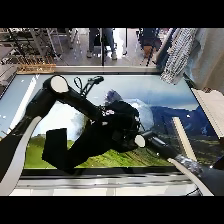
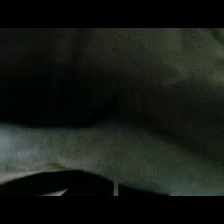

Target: Fold the clothes and pants, and hang the long-sleeved shirts on hangers.

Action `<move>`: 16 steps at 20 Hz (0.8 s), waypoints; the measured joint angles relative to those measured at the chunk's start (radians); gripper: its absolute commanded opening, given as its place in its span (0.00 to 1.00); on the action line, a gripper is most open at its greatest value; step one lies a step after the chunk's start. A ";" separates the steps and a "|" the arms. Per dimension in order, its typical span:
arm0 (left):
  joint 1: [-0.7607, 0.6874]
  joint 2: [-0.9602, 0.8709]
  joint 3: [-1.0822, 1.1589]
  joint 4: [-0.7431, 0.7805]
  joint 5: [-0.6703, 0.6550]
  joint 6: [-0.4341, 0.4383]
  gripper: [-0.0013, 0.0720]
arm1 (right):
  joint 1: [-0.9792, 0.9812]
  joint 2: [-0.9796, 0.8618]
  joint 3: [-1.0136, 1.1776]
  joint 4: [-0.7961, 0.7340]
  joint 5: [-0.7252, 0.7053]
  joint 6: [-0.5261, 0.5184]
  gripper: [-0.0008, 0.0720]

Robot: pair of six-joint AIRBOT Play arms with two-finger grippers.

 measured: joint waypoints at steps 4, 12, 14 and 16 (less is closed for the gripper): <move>0.070 0.046 0.036 -0.057 -0.002 -0.018 0.03 | -0.038 0.167 0.260 -0.192 0.265 -0.198 0.06; 0.131 0.179 0.182 -0.203 0.107 -0.149 0.03 | -0.055 0.147 0.977 -0.132 0.639 -0.529 0.06; 0.134 0.189 0.142 -0.103 0.113 -0.212 0.03 | -0.055 0.097 1.006 -0.119 0.739 -0.557 0.06; 0.136 0.195 0.074 -0.007 0.117 -0.260 0.04 | -0.055 0.051 0.988 -0.111 0.803 -0.574 0.06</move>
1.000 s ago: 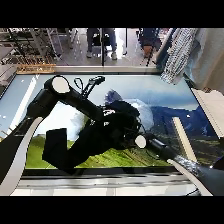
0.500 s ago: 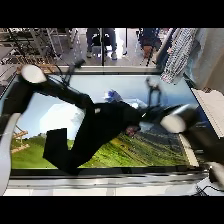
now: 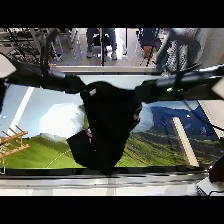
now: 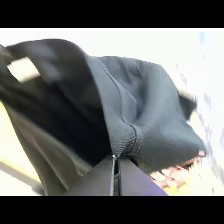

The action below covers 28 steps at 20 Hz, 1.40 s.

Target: Fold the clothes and pants, and hang the long-sleeved shirts on hangers.

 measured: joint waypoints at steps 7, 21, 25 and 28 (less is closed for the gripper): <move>0.031 0.021 -0.175 0.346 -0.148 -0.057 0.88 | 0.002 -0.128 -0.172 0.045 -0.093 -0.030 0.06; 1.039 0.191 -0.735 0.642 0.303 -0.003 0.65 | 0.002 -0.179 -0.238 0.092 -0.252 -0.153 0.06; 1.061 0.069 -0.754 0.574 0.425 0.025 0.46 | 0.002 -0.179 -0.238 0.094 -0.290 -0.159 0.06; 1.050 0.008 -0.758 0.542 0.503 0.020 0.21 | 0.002 -0.179 -0.238 0.094 -0.298 -0.159 0.06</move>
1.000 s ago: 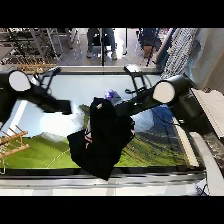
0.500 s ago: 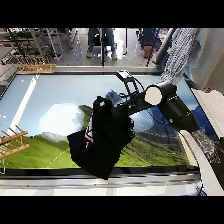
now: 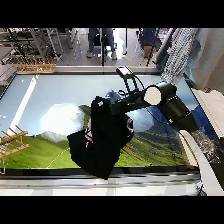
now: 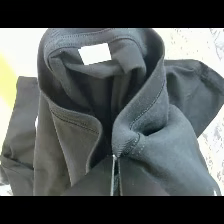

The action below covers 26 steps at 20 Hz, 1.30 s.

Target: Fold the clothes and pants, and hang the long-sleeved shirts on hangers.

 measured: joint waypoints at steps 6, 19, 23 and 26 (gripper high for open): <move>-0.016 0.000 0.000 -0.026 0.055 -0.003 0.04 | 0.000 0.000 0.000 0.000 0.000 0.008 0.07; -0.053 0.338 0.111 -1.113 -0.279 0.777 0.04 | -0.002 0.007 0.000 -0.064 -0.028 0.011 0.06; -0.219 0.289 0.117 -1.288 -0.617 0.983 0.04 | -0.003 0.013 0.000 -0.188 -0.054 0.010 0.06; -0.372 0.235 0.118 -1.313 -0.734 1.016 0.04 | -0.003 0.015 0.000 -0.245 -0.061 0.008 0.06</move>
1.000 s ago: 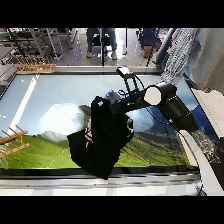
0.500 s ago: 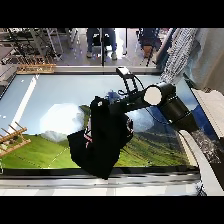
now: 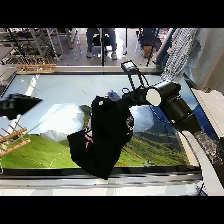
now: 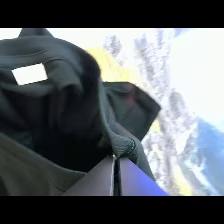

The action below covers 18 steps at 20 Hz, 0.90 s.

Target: Fold the clothes and pants, and hang the long-sleeved shirts on hangers.

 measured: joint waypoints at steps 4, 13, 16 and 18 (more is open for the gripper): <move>-0.114 -0.043 0.001 0.051 -0.029 -0.041 0.04 | 0.000 0.004 0.000 -0.039 -0.002 0.000 0.06; -0.168 -0.061 0.002 0.030 0.117 -0.080 0.04 | 0.024 0.009 0.000 -0.040 -0.029 -0.003 0.06; -0.199 -0.071 0.002 0.027 0.130 -0.095 0.04 | 0.033 0.009 0.000 -0.039 -0.044 -0.005 0.06; -0.230 -0.087 0.002 0.027 0.138 -0.100 0.03 | 0.037 0.009 0.000 -0.038 -0.045 -0.005 0.06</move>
